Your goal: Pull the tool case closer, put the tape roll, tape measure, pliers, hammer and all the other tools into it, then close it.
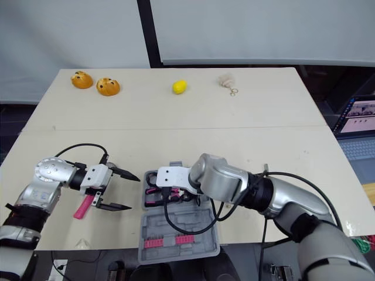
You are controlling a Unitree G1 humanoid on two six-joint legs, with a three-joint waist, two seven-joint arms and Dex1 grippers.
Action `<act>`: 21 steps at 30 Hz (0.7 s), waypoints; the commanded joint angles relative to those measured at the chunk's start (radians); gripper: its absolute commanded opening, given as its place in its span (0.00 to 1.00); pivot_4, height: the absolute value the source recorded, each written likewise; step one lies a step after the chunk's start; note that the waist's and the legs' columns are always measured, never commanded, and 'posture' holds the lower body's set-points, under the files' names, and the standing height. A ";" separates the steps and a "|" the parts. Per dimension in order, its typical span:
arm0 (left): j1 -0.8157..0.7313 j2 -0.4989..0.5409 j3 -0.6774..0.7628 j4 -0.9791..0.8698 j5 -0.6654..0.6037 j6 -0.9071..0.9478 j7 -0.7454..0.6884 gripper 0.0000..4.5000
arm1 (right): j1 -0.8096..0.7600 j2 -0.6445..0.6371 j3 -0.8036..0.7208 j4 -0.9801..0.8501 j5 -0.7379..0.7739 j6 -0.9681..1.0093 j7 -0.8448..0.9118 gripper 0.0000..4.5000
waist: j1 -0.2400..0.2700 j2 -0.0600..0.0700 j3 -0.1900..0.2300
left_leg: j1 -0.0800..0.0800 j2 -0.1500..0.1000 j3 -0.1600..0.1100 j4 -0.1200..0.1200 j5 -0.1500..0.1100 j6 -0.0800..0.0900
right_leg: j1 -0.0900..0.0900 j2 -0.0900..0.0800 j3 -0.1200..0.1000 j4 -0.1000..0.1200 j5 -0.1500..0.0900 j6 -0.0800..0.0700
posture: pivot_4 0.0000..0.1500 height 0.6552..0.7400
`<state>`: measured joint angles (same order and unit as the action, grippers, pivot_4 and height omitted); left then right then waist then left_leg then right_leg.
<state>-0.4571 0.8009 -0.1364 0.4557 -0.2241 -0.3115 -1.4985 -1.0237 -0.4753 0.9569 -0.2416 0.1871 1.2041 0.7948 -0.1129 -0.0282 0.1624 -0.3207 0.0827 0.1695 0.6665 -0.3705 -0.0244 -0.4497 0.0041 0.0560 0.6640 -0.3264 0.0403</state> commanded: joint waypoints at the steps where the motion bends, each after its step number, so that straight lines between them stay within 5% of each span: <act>1: -0.006 0.007 0.016 -0.012 -0.003 -0.006 -0.012 1.00 | 0.032 0.012 -0.143 -0.068 0.037 -0.014 0.004 0.97 | 0.000 0.000 0.000 | 0.000 0.000 0.000 0.000 0.000 0.000 | 0.000 0.000 0.000 0.000 0.000 0.000 | 1.00 1.00; 11: -0.005 0.030 0.031 -0.022 -0.014 0.004 -0.020 1.00 | 0.461 0.128 -0.518 0.016 0.084 -0.568 -0.044 0.99 | 0.003 -0.002 -0.001 | 0.001 0.000 0.000 -0.001 0.000 0.000 | 0.003 0.001 -0.001 -0.002 0.001 0.001 | 1.00 1.00; 14: 0.001 0.038 0.037 -0.027 -0.018 0.007 -0.019 1.00 | 0.547 0.179 -0.569 0.064 0.105 -0.702 -0.025 0.82 | 0.003 -0.002 -0.001 | 0.001 0.000 0.001 -0.001 0.000 0.000 | 0.003 0.001 0.000 -0.001 0.001 0.001 | 1.00 1.00; 21: 0.017 0.044 0.045 -0.048 -0.024 0.016 -0.011 1.00 | 0.631 0.204 -0.556 0.153 0.059 -0.855 -0.009 0.07 | 0.003 -0.001 -0.001 | 0.002 0.000 0.002 -0.001 0.000 0.000 | 0.003 0.001 0.000 -0.001 0.001 0.001 | 1.00 1.00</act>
<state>-0.4435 0.8324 -0.1172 0.4383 -0.2312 -0.2990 -1.4986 -0.3966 -0.2790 0.4057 -0.0871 0.2543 0.3854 0.7761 -0.1099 -0.0296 0.1616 -0.3183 0.0825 0.1710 0.6656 -0.3705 -0.0245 -0.4467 0.0054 0.0566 0.6630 -0.3259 0.0413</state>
